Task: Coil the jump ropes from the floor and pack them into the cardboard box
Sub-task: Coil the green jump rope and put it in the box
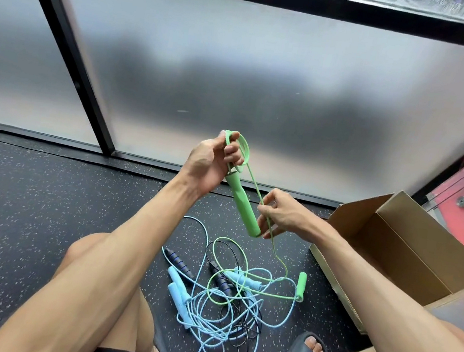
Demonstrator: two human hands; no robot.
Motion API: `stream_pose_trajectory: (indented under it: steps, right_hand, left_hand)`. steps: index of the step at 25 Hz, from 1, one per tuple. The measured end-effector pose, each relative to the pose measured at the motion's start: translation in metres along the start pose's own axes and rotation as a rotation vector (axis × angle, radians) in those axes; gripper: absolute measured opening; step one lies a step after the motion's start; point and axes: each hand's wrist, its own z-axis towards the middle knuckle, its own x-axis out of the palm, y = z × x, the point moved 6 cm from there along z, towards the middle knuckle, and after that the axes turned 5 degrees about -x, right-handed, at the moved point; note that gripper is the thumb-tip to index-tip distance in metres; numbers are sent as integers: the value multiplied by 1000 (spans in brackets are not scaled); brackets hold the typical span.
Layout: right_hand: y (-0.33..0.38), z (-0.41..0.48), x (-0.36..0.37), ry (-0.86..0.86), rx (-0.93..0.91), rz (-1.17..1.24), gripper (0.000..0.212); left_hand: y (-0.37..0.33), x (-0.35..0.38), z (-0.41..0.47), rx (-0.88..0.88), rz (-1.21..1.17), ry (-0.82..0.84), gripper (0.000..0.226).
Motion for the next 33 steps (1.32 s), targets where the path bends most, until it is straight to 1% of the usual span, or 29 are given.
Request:
stream_pose_trajectory:
  steps: [2, 4, 6, 8, 10, 12, 16, 18, 21, 23, 25, 27, 29, 31, 33]
  right_hand:
    - [1, -5, 5, 65, 23, -12, 8]
    - [1, -6, 6, 96, 31, -10, 7]
    - [3, -5, 5, 96, 0, -19, 8]
    - [7, -3, 4, 87, -56, -47, 12]
    - [14, -1, 4, 87, -118, -69, 12]
    - [21, -1, 5, 95, -173, -72, 14]
    - [30, -4, 7, 103, -242, -88, 18]
    - [36, -6, 6, 74, -281, -96, 17]
    - [45, -7, -6, -27, -348, -103, 16]
    - [48, -7, -18, -120, -387, -90, 16]
    - [48, -6, -28, -194, -415, -54, 15]
    - [48, -4, -33, -225, -444, -41, 13]
    - [47, -2, -33, -239, -458, -60, 10]
    - [44, 2, -32, -256, -454, -118, 9]
    - [40, 5, -31, -276, -441, -172, 15]
  left_hand:
    - [-5, -15, 4, 67, -44, -145, 34]
    - [-8, -28, 4, 112, -41, -274, 33]
    - [-11, -34, 3, 176, 62, -375, 30]
    - [-14, -33, -1, 248, 212, -435, 29]
    - [-15, -29, -2, 279, 293, -428, 26]
    - [-14, -24, -1, 303, 378, -373, 23]
    - [-7, -6, -2, 341, 704, -281, 25]
    - [1, -1, -1, 331, 919, -214, 28]
    - [16, -2, 2, 246, 1232, -120, 27]
    - [27, -3, 4, 128, 1302, -77, 30]
    - [36, 0, 3, -24, 1268, -30, 41]
    - [43, 4, 0, -168, 1209, 3, 52]
    - [47, 7, -5, -282, 1175, 15, 55]
    - [49, 7, -9, -351, 1152, 33, 54]
    - [48, 7, -13, -385, 1043, 103, 53]
